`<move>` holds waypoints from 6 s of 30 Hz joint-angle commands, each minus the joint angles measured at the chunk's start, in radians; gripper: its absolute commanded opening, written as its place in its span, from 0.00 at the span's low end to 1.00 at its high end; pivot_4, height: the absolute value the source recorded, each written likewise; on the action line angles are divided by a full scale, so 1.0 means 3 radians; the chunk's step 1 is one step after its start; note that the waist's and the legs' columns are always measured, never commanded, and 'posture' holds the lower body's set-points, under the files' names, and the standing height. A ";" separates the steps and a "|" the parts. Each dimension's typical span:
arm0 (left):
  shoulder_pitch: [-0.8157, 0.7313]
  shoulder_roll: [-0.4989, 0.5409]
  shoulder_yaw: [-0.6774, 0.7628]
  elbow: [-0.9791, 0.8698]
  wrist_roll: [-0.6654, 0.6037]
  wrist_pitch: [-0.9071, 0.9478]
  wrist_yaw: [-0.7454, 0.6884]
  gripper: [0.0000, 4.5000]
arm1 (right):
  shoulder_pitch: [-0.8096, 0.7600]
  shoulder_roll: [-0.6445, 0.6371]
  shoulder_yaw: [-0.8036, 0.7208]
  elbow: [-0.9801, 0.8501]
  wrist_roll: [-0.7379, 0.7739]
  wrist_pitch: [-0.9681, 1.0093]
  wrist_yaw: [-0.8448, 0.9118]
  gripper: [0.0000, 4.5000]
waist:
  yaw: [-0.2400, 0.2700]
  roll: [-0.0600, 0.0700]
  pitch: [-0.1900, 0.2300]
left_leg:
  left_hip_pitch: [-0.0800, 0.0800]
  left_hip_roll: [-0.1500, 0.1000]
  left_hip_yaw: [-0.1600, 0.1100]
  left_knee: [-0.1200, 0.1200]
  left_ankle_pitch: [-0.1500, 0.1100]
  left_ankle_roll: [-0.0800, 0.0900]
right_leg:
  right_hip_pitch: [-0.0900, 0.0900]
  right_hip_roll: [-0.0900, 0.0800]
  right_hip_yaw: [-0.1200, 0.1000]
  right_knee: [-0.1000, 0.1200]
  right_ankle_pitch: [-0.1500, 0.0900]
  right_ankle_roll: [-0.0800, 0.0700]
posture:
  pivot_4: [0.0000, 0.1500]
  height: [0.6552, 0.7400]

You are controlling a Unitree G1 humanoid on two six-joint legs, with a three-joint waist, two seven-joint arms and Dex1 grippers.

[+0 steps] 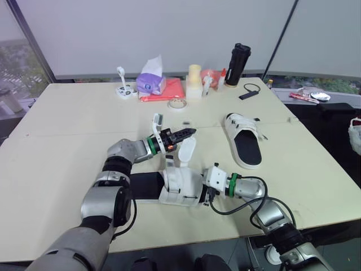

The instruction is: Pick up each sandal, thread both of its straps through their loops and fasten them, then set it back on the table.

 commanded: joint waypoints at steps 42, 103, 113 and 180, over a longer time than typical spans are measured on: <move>0.1295 0.1182 -0.1633 -0.1990 0.2110 -0.4934 -0.0082 0.98 | 0.0245 0.0020 -0.0205 0.0299 0.0263 0.0380 -0.0128 0.00 | 0.0056 0.0017 -0.0006 | -0.0008 -0.0004 0.0017 0.0011 -0.0001 0.0001 | -0.0002 -0.0017 0.0002 -0.0002 0.0009 0.0009 | 1.00 1.00; 0.2616 0.0599 -0.1831 -0.4370 -0.0451 0.0483 0.0753 0.24 | 0.0484 -0.0155 -0.0172 -0.0028 0.0298 0.0591 -0.0096 0.00 | 0.0116 0.0020 -0.0012 | -0.0011 -0.0018 -0.0009 0.0001 -0.0003 0.0005 | 0.0020 -0.0023 0.0006 -0.0054 -0.0005 -0.0011 | 1.00 1.00; 0.2626 0.0566 -0.1641 -0.4409 -0.0595 0.0667 0.0841 0.01 | 0.0467 -0.0125 -0.0158 0.0029 0.0297 0.0564 -0.0117 0.00 | 0.0114 0.0021 -0.0014 | -0.0010 -0.0019 -0.0015 0.0005 -0.0003 0.0005 | 0.0023 -0.0023 0.0006 -0.0054 -0.0005 -0.0012 | 1.00 1.00; 0.1237 0.1025 -0.1973 -0.2852 0.0553 -0.0366 -0.1277 0.01 | 0.0184 0.0051 -0.0104 0.0441 0.0209 0.0357 -0.0180 0.00 | 0.0017 0.0019 -0.0019 | -0.0008 -0.0011 -0.0031 0.0008 -0.0004 0.0006 | 0.0024 -0.0001 0.0008 -0.0045 -0.0003 -0.0012 | 1.00 1.00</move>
